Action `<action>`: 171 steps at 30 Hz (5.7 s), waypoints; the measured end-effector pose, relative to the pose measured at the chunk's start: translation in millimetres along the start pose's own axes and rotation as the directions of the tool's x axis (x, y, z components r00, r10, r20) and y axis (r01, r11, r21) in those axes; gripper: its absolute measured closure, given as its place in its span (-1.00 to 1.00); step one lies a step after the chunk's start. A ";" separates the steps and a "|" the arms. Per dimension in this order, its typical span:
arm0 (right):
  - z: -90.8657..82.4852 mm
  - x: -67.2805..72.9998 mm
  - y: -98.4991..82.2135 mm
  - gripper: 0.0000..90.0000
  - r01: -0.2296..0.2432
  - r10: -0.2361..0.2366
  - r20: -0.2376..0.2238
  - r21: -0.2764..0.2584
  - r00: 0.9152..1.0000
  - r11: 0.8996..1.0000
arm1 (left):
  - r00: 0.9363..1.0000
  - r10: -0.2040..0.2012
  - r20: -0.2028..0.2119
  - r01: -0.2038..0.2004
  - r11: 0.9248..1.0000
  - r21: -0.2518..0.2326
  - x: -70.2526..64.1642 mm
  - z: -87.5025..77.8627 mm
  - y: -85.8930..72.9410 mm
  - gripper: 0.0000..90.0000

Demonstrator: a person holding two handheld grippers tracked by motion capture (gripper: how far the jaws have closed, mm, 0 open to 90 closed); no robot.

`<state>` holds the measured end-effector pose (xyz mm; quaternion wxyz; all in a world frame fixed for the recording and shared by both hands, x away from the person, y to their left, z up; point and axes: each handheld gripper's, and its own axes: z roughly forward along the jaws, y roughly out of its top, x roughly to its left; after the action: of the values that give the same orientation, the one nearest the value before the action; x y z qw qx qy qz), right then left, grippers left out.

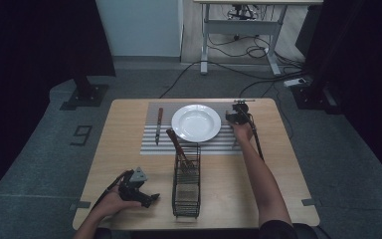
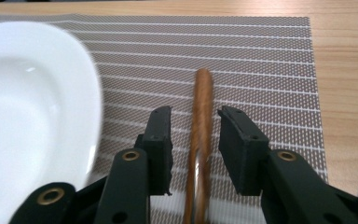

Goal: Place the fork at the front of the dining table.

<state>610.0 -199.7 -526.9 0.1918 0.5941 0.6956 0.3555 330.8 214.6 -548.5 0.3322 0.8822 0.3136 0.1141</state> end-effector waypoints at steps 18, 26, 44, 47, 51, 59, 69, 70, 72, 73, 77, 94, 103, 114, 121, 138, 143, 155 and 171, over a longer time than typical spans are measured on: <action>-41.7 5.8 -28.5 0.57 0.097 -0.096 -0.035 0.017 0.995 0.995 | 1.000 0.001 0.001 -0.001 1.000 0.000 -0.2 -0.1 -0.1 -1.00; -33.8 4.4 -38.0 0.68 0.128 -0.127 -0.028 0.063 0.992 0.990 | 1.000 0.001 0.001 -0.001 1.000 0.000 -0.2 -0.1 -0.1 -1.00; -28.0 -4.2 -44.4 0.88 0.075 -0.074 -0.041 0.024 0.996 0.997 | 1.000 0.001 0.001 -0.001 1.000 0.000 -0.3 -0.3 -0.4 -1.00; -28.9 -6.4 -45.2 0.87 0.074 -0.073 -0.039 0.017 0.997 0.997 | 1.000 0.001 0.001 -0.001 1.000 0.000 -0.3 -0.3 -0.4 -1.00; -30.6 -10.3 -45.3 0.82 0.070 -0.070 -0.026 0.015 0.997 0.997 | 1.000 0.000 0.001 0.000 1.000 -0.001 -0.3 -0.3 -0.4 -1.00; -34.0 -18.8 -45.9 0.85 0.041 -0.041 -0.025 0.012 0.999 0.999 | 1.000 0.000 0.001 0.000 1.000 0.000 -0.3 -0.3 -0.4 -1.00; -36.5 -20.1 -45.1 0.76 0.057 -0.057 -0.016 0.009 0.998 0.998 | 1.000 0.000 0.001 0.000 1.000 0.000 -0.3 -0.3 -0.4 -1.00; -36.1 -18.9 -45.2 0.76 0.065 -0.065 -0.013 0.011 0.998 0.998 | 1.000 0.000 0.001 0.000 1.000 0.000 -0.3 -0.3 -0.4 -1.00; -34.7 -16.6 -45.7 0.74 0.088 -0.088 -0.011 0.020 0.996 0.996 | 1.000 0.000 0.001 0.000 1.000 0.000 -0.3 -0.3 -0.4 -1.00; -33.9 -15.4 -45.9 0.74 0.099 -0.099 -0.011 0.019 0.995 0.995 | 1.000 0.000 0.001 0.000 1.000 0.000 -0.3 -0.3 -0.4 -1.00; -29.9 -9.5 -46.5 0.73 0.152 -0.153 0.019 0.029 0.988 0.988 | 1.000 0.000 0.001 0.000 1.000 0.000 -0.3 -0.3 -0.3 -1.00; -12.0 -1.6 -30.2 0.75 0.149 -0.153 0.077 0.051 0.985 0.987 | 1.000 0.003 0.004 -0.003 1.000 0.000 0.1 -0.5 -0.5 -1.00; -15.7 -4.1 -31.5 0.55 0.092 -0.093 0.035 0.027 0.995 0.995 | 1.000 0.005 0.004 -0.005 1.000 0.000 0.1 -0.5 -0.6 -1.00; -34.4 -9.8 -46.4 0.37 0.057 -0.058 0.013 0.024 0.998 0.998 | 1.000 0.004 0.003 -0.004 1.000 0.000 -0.1 -0.5 -0.6 -1.00; -36.7 -8.4 -52.4 0.38 0.052 -0.050 -0.043 0.047 0.998 0.998 | 1.000 0.004 0.003 -0.004 1.000 0.000 -0.1 -0.5 -0.6 -1.00; -44.1 -14.0 -54.1 0.24 0.031 -0.031 -0.042 0.007 0.999 0.999 | 1.000 0.004 0.003 -0.004 1.000 0.000 -0.2 -0.5 -0.7 -1.00; -60.9 -12.3 -47.3 0.09 0.035 -0.041 -0.104 -0.056 0.994 0.998 | 1.000 0.004 0.004 -0.004 1.000 0.000 -0.1 -0.6 -0.7 -1.00; -101.9 8.0 -54.0 -0.08 0.103 -0.131 -0.172 -0.166 0.976 0.981 | 1.000 0.004 0.004 -0.004 1.000 0.000 -0.2 -0.6 -0.7 -1.00; -142.9 8.2 -70.0 -0.09 0.138 -0.179 -0.224 -0.185 0.958 0.973 | 1.000 0.003 0.003 -0.003 1.000 0.000 -0.3 -0.6 -0.7 -1.00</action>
<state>461.4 -232.9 -479.9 0.1836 0.4709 0.7268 0.4651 330.0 215.2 -548.5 0.3326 0.8829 0.3116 0.1132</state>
